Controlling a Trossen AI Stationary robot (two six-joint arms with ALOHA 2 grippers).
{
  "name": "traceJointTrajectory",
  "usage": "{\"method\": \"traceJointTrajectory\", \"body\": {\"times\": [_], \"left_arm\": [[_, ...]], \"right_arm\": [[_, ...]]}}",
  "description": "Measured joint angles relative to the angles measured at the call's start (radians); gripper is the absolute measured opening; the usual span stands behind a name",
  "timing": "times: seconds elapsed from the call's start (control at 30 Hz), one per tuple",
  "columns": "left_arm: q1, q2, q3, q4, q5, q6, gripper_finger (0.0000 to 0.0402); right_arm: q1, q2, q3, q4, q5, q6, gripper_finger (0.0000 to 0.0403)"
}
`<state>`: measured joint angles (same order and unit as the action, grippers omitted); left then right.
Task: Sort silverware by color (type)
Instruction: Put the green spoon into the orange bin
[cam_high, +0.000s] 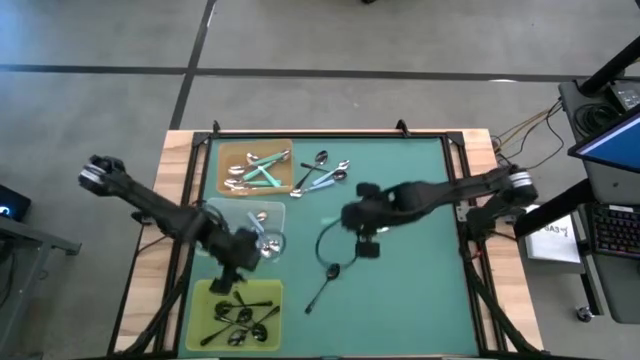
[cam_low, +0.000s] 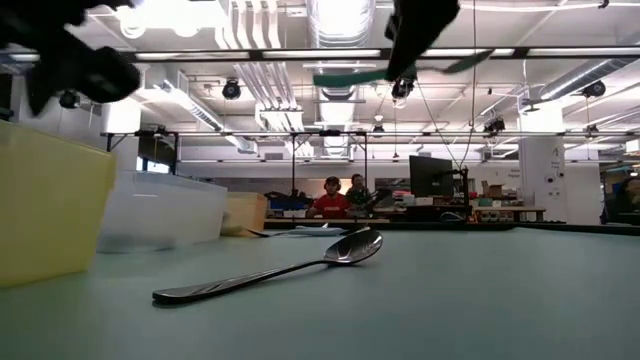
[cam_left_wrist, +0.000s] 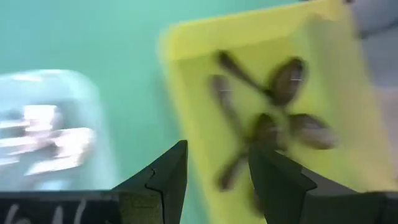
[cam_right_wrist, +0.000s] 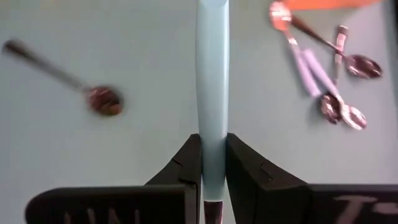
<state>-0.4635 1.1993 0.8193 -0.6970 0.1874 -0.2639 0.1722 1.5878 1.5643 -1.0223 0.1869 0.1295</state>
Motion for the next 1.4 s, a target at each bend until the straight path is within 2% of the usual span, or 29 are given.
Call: {"method": "traceJointTrajectory", "body": {"times": [0.13, 0.3, 0.47, 0.6, 0.77, 0.83, 1.03, 1.2, 1.4], "left_arm": [[0.135, -0.106, -0.010, -0.080, -0.115, 0.184, 0.0150], [0.300, -0.197, -0.023, -0.045, -0.277, 0.402, 0.0150], [0.525, -0.229, -0.054, 0.144, -0.279, 0.490, 0.0150], [0.697, -0.209, -0.071, 0.383, -0.213, 0.446, 0.0150], [0.832, -0.154, -0.068, 0.661, -0.011, 0.247, 0.0150], [0.847, -0.138, -0.069, 0.718, 0.010, 0.200, 0.0150], [0.848, -0.115, -0.070, 0.807, -0.002, 0.158, 0.0150], [0.848, -0.108, -0.070, 0.942, -0.020, 0.116, 0.0150], [0.854, -0.104, -0.063, 1.037, -0.183, 0.121, 0.0150]], "right_arm": [[-0.080, -0.118, -0.210, 0.245, 0.000, 0.037, 0.0034], [-0.144, -0.198, -0.455, 0.729, 0.026, 0.063, 0.0034], [-0.165, -0.166, -0.621, 1.284, 0.114, 0.062, 0.0034], [-0.166, -0.091, -0.648, 1.533, 0.192, 0.006, 0.0034], [-0.166, -0.008, -0.577, 1.552, 0.269, -0.073, 0.0034], [-0.166, 0.026, -0.535, 1.551, 0.302, -0.136, 0.0034], [-0.180, 0.081, -0.409, 1.549, 0.413, -0.327, 0.0034], [-0.222, 0.092, -0.345, 1.552, 0.417, -0.400, 0.0034], [-0.257, 0.088, -0.334, 1.550, 0.415, -0.439, 0.0034]]}}
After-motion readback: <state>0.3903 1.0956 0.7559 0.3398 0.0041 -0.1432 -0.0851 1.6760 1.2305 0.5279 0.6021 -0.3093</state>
